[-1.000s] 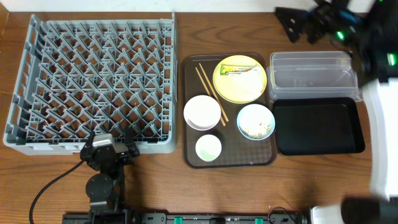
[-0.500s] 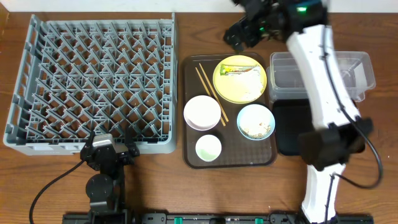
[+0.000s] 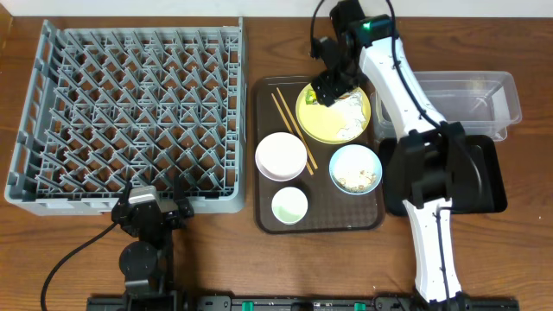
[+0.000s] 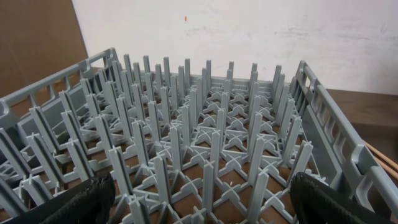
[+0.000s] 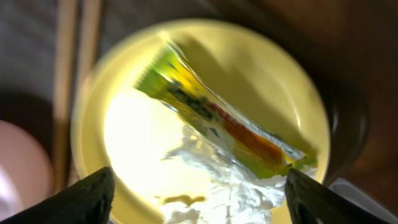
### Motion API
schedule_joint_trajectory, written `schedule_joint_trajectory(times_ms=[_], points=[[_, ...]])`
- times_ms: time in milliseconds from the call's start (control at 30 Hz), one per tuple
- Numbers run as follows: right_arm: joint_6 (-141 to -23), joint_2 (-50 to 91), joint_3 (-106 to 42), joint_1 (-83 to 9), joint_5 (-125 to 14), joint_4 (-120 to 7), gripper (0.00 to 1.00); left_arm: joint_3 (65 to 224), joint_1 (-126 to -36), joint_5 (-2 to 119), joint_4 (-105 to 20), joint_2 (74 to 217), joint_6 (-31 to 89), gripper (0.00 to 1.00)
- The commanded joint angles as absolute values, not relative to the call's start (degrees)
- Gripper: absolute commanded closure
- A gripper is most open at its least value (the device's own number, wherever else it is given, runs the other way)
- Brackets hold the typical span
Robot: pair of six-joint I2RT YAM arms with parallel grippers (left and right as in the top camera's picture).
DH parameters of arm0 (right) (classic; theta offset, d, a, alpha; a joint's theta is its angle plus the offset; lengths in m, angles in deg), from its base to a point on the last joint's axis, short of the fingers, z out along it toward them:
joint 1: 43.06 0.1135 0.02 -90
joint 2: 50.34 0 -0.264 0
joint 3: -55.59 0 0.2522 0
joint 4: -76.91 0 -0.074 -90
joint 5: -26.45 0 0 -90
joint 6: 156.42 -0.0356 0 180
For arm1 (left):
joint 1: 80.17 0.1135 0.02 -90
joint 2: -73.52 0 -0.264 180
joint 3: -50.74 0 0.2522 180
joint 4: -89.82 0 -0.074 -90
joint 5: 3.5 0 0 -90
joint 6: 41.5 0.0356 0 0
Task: Sort waste into correct bins and load items into the dishwasher
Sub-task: 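Reach the right gripper to the yellow plate and grasp the foil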
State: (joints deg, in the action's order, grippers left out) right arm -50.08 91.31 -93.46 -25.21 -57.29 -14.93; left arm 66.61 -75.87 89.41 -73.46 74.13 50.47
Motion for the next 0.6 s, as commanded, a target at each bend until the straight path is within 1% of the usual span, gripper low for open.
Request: schedule_joint_trajectory(times_ms=[0, 233, 333, 433, 500, 567], points=[[-52.81, 94.54, -94.48, -25.48, -61.29, -13.8, 0.2, 64.73, -75.74, 89.48, -72.63, 73.75, 51.28, 0.09], [-56.6, 97.65, -94.22, -25.48, -64.83, -11.72, 0.2, 64.73, -75.74, 89.48, -72.63, 73.75, 51.28, 0.09], [-56.62, 98.56, -94.11, -25.48, -64.85, -11.28, 0.22, 64.73, -75.74, 89.48, -72.63, 73.75, 51.28, 0.09], [-56.55, 99.02, -94.11, -25.48, -64.83, -11.15, 0.31, 64.73, -75.74, 89.48, -72.63, 73.75, 51.28, 0.09], [-56.53, 99.07, -94.11, -25.41, -64.83, -11.31, 0.43, 64.73, -75.74, 89.48, -72.63, 73.75, 51.28, 0.09], [-56.53, 99.07, -94.11, -25.3, -64.85, -11.7, 0.63, 64.73, -75.74, 89.48, -72.63, 73.75, 51.28, 0.09]])
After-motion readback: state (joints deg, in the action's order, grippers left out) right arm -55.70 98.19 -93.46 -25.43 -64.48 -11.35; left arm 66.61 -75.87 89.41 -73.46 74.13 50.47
